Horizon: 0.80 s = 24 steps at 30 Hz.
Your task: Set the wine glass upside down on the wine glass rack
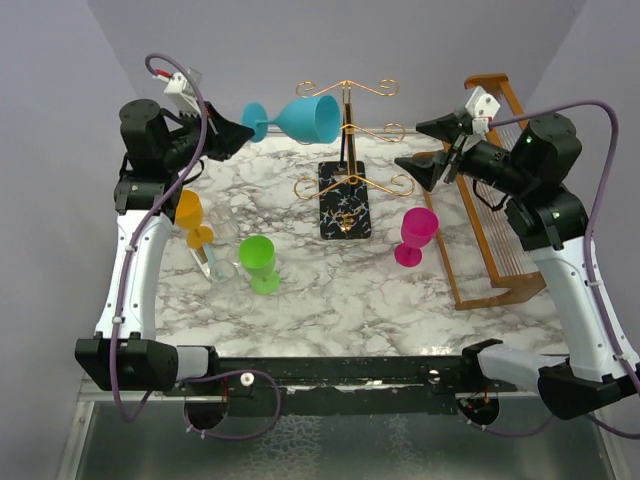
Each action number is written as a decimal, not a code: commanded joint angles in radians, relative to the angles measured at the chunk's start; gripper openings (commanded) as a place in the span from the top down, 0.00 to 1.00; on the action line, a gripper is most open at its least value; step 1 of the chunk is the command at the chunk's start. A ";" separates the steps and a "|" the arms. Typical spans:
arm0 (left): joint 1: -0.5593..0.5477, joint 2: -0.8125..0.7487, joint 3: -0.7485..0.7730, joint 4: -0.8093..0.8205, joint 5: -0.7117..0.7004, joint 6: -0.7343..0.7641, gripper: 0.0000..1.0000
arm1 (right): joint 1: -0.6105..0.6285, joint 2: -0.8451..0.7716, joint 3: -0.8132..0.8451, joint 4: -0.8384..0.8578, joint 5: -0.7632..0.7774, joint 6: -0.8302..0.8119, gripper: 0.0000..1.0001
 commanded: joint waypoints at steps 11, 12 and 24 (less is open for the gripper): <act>0.016 0.108 0.383 -0.150 -0.768 0.521 1.00 | 0.003 -0.053 -0.252 -0.147 -0.161 -0.356 0.18; 0.015 0.128 0.401 -0.152 -0.801 0.545 1.00 | 0.003 -0.062 -0.287 -0.126 -0.173 -0.351 0.18; -0.060 0.395 0.584 -0.024 -1.147 1.017 1.00 | 0.002 -0.183 -0.512 0.008 -0.258 -0.293 0.17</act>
